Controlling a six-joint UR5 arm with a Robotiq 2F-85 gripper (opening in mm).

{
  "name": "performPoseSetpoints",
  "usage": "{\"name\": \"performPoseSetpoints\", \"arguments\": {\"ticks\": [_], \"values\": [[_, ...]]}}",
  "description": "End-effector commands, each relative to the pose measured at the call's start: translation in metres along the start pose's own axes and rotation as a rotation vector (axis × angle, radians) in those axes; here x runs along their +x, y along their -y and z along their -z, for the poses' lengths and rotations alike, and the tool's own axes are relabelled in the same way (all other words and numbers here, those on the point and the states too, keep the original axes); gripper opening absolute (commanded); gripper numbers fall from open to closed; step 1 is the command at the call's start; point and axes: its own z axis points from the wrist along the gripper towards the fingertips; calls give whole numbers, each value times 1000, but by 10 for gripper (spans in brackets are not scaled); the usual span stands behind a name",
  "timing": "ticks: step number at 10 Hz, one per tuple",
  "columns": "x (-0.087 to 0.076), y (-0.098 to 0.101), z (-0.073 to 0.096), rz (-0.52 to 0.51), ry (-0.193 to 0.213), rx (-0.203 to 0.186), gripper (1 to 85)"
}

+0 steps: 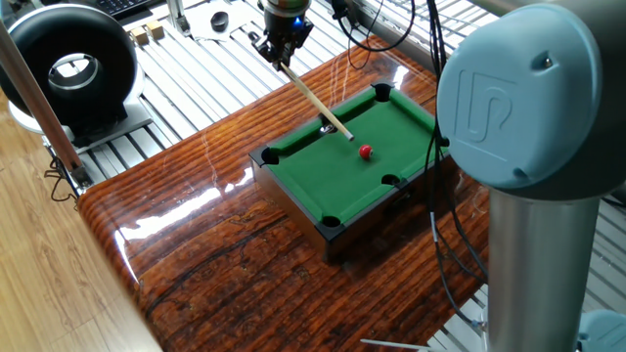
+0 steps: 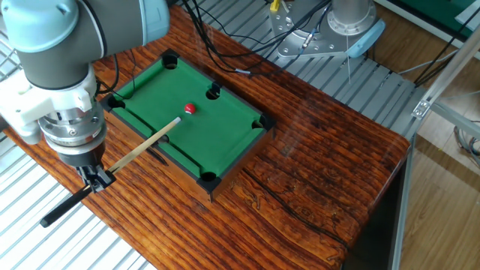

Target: Hit the pool ball

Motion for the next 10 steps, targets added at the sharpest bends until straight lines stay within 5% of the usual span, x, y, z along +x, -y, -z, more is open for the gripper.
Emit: {"name": "performPoseSetpoints", "arguments": {"ticks": [1,10], "values": [[2,-2,0,-18,-2,-10,10],[2,4,0,-12,3,0,10]]}}
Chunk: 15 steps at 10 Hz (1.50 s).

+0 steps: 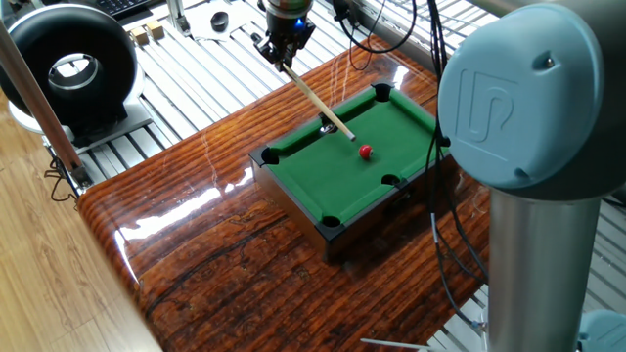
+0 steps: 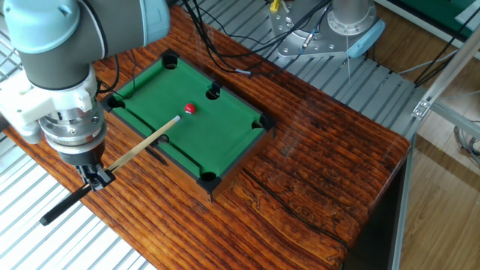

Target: Hit the pool ball

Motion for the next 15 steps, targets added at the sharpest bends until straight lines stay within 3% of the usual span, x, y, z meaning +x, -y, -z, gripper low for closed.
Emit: {"name": "performPoseSetpoints", "arguments": {"ticks": [1,7,8,10,11,12,14,15], "values": [[1,-1,2,-10,2,-13,10],[3,0,0,-9,0,-17,10],[11,-5,1,-19,-7,-26,10],[63,-19,8,-63,-22,-36,10],[84,-9,13,-40,-52,6,10],[75,5,21,-8,-77,42,10],[30,12,27,16,-78,-13,10],[14,15,26,19,-69,-19,10]]}}
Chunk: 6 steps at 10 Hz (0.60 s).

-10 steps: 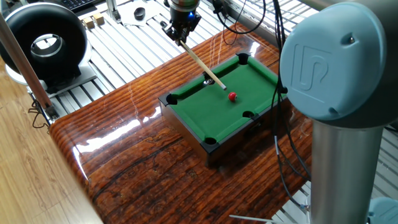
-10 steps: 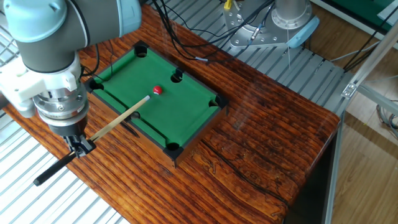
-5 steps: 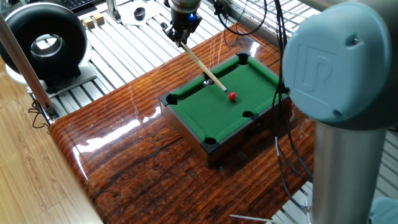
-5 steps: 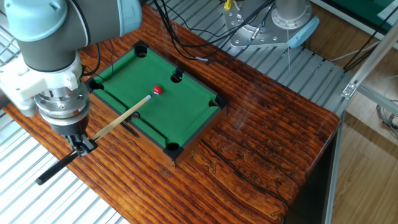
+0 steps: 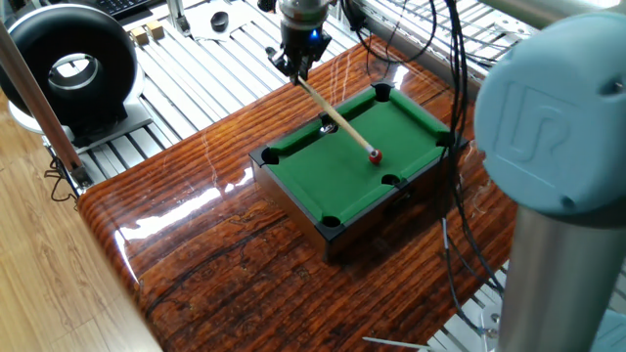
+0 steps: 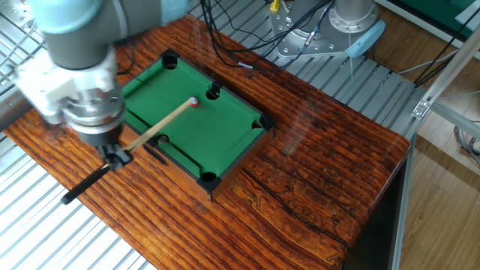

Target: Hit the pool ball

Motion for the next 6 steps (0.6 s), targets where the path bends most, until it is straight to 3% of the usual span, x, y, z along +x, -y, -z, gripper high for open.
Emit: {"name": "performPoseSetpoints", "arguments": {"ticks": [1,3,4,5,6], "values": [[-37,3,7,-5,-10,-50,10],[-52,17,-4,17,14,-14,10],[-52,23,-11,-23,28,4,10],[-51,39,-19,-124,60,66,10],[-46,35,-20,-221,61,39,10]]}}
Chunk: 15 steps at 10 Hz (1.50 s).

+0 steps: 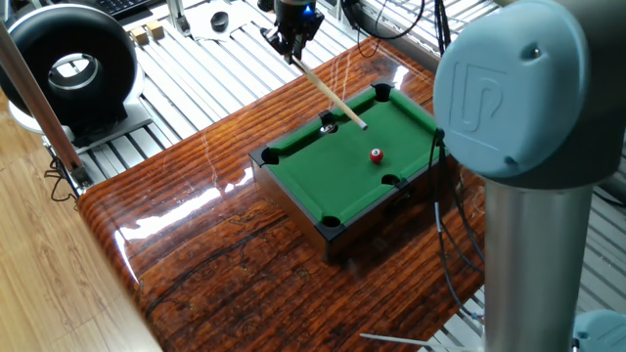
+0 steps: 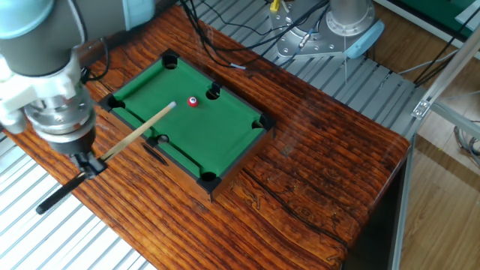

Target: Hit the pool ball

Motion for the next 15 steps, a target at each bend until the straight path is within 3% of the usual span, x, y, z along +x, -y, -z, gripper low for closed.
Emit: {"name": "performPoseSetpoints", "arguments": {"ticks": [1,3,6,7,9,15], "values": [[5,8,-5,-201,13,9,10],[21,25,0,-199,-13,88,10],[12,45,-5,-167,24,129,10],[9,53,-8,-159,34,133,10],[22,56,-9,-169,6,119,10],[39,44,-7,-180,-16,110,10]]}}
